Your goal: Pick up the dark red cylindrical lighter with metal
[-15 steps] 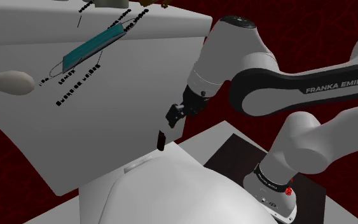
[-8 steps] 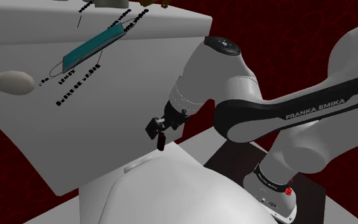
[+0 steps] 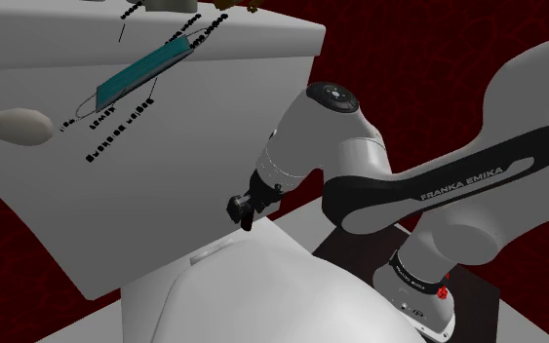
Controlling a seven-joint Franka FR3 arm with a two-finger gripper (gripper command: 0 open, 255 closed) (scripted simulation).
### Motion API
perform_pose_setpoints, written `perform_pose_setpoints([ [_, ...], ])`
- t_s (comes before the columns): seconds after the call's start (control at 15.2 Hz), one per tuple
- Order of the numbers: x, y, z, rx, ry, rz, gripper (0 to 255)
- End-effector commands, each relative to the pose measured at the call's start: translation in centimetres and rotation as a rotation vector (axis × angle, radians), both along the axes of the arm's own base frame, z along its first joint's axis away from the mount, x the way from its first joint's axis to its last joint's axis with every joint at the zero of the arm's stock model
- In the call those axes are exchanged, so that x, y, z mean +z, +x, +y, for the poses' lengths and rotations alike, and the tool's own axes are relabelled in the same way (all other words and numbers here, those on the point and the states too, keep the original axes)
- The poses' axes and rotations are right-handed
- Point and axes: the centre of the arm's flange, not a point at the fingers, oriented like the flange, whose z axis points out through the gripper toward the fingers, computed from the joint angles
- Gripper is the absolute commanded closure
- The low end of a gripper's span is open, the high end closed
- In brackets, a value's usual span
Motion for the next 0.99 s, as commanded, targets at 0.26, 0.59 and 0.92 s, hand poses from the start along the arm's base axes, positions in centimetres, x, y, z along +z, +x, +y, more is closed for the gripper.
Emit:
perform_pose_setpoints([
  [0.26,-0.1,0.0,0.0,0.000,0.000,0.000,255],
  [0.59,0.5,0.0,0.0,0.000,0.000,0.000,255],
  [0.92,3.1,0.0,0.0,0.000,0.000,0.000,255],
])
